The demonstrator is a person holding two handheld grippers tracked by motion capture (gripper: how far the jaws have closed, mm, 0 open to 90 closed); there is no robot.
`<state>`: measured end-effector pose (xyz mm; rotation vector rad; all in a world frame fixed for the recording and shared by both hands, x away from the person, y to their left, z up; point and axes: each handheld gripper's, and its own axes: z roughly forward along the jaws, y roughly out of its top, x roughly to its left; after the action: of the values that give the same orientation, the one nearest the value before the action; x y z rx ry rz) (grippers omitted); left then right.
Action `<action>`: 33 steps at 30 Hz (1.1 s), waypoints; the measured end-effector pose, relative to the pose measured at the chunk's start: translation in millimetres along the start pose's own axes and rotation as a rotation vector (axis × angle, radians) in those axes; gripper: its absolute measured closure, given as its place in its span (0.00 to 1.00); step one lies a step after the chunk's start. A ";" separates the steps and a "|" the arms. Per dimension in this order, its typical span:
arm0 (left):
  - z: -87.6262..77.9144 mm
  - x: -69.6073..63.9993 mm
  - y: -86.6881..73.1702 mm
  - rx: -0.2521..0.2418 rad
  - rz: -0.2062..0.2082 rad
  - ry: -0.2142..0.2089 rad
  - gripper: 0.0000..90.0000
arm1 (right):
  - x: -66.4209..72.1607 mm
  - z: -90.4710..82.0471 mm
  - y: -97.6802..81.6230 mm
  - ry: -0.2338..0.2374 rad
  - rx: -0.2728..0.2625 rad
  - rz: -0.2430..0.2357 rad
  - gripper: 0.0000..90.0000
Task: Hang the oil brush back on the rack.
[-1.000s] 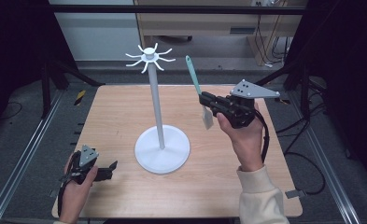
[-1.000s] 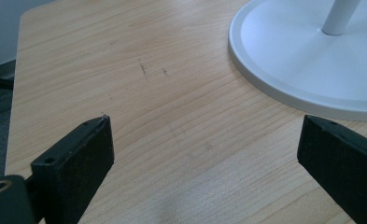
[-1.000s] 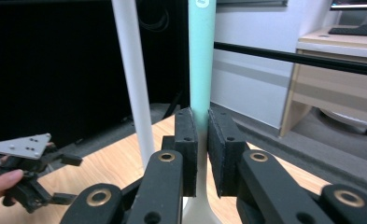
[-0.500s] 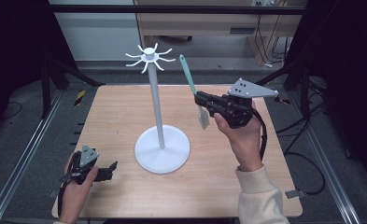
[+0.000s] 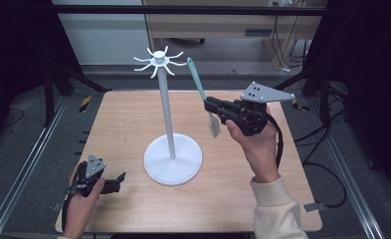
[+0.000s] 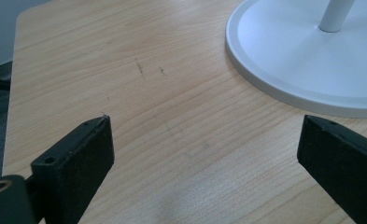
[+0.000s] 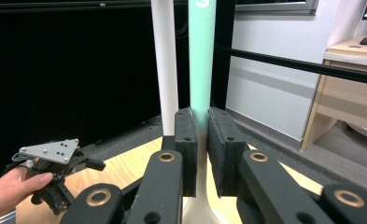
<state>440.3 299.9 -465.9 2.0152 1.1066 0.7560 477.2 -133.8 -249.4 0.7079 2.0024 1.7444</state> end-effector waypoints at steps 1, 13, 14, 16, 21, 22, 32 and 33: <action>0.1 0.0 -0.1 0.002 0.000 -0.001 0.04 | 0.2 0.6 0.1 0.001 0.002 0.000 0.92; -0.1 -0.1 0.0 0.000 0.000 -0.003 0.04 | 1.4 3.7 -0.1 0.012 0.017 -0.005 0.92; -0.1 -0.1 0.0 -0.001 -0.001 -0.003 0.04 | 1.5 3.8 -0.1 0.015 0.020 -0.007 0.92; 0.1 -0.1 0.0 0.000 -0.001 -0.003 0.04 | 1.7 5.0 -0.1 0.014 0.025 -0.003 0.92; -0.9 -0.5 -0.2 -0.002 0.001 0.001 0.04 | 1.4 11.3 1.4 0.019 0.033 -0.002 0.92; -0.9 -0.7 -0.2 -0.002 0.000 0.000 0.04 | 1.7 13.0 1.4 0.020 0.035 -0.004 0.92; -0.6 -0.7 -0.4 0.001 0.002 -0.001 0.04 | 0.9 24.1 -1.8 0.034 0.060 0.004 0.92; -0.5 -0.5 -0.4 0.001 0.002 0.000 0.04 | 0.6 25.1 -2.4 0.039 0.058 0.004 0.92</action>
<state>439.5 299.7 -466.0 2.0174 1.1054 0.7560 491.4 -113.8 -255.6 0.7026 2.0863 1.7214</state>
